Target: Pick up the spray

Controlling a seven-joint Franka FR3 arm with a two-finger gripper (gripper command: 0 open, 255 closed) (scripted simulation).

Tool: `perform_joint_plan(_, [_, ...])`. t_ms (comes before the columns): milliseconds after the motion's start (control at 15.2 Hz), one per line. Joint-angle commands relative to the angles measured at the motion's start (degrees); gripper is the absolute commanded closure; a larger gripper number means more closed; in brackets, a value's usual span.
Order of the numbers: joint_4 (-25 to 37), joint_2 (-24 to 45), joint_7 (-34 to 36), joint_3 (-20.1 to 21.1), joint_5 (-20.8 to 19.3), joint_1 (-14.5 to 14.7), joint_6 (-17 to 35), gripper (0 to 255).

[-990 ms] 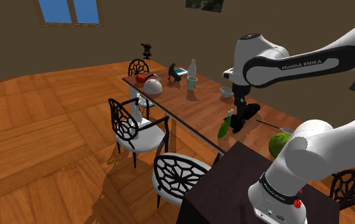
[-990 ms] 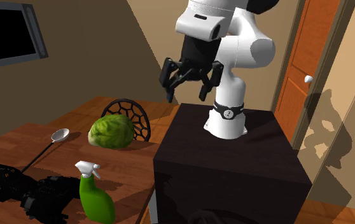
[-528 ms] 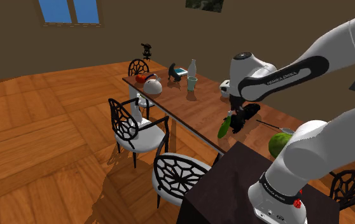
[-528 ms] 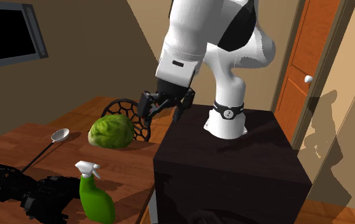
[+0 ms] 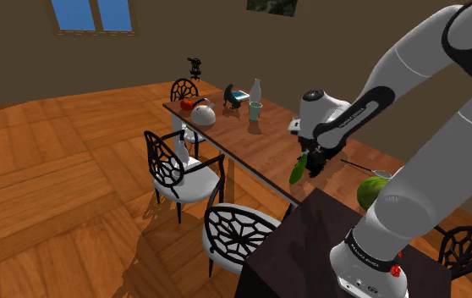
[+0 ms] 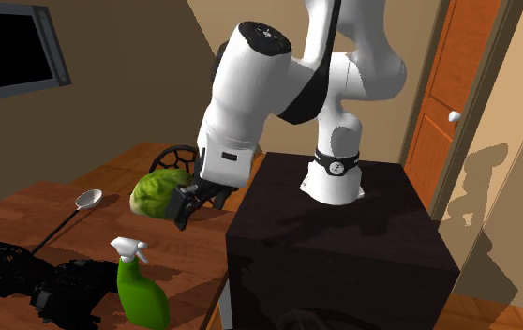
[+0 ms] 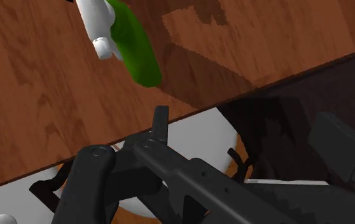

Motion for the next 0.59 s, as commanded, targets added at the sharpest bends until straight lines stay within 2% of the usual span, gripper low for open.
perform_joint_plan(0, [2.56,6.42,-1.32,-1.2,-3.46,-0.81,5.08,0])
perform_joint_plan(528, [16.47,29.44,-2.66,-3.17,-15.77,-3.48,19.41,0])
